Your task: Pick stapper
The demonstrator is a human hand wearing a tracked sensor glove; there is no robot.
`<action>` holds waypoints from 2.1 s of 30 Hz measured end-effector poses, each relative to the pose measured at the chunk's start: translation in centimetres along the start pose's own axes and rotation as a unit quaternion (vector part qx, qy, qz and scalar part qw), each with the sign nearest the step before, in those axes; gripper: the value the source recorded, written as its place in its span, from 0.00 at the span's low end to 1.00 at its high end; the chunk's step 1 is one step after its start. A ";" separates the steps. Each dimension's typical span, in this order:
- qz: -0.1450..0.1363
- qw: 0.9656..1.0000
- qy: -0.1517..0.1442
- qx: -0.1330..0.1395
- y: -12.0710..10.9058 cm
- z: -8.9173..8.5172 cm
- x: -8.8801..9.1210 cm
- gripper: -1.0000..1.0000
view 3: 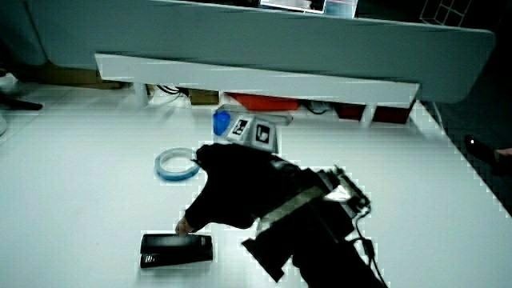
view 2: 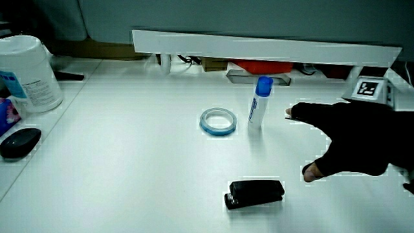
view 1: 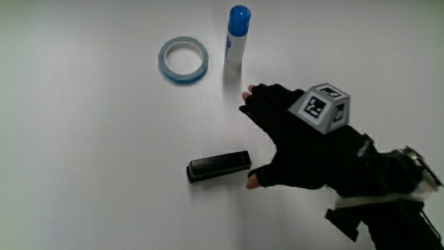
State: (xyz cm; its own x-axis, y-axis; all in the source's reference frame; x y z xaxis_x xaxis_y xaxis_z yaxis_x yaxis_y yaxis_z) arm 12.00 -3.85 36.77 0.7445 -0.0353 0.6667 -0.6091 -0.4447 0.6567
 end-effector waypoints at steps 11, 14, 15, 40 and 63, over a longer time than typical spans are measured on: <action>0.025 0.993 -0.112 -0.005 6.7 -3.0 -0.3 0.50; 0.031 0.993 -0.110 -0.022 8.0 -3.8 0.0 0.50; 0.022 0.993 -0.111 -0.022 8.4 -4.0 0.1 0.50; 0.021 0.994 -0.101 -0.027 13.3 -7.4 0.9 0.66; 0.069 0.991 -0.105 0.040 11.6 -5.5 -0.3 1.00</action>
State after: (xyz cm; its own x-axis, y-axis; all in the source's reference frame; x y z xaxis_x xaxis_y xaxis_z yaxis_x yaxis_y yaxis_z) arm 3.16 -4.07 46.15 0.7013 -0.2817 0.6549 -0.6915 -0.4923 0.5287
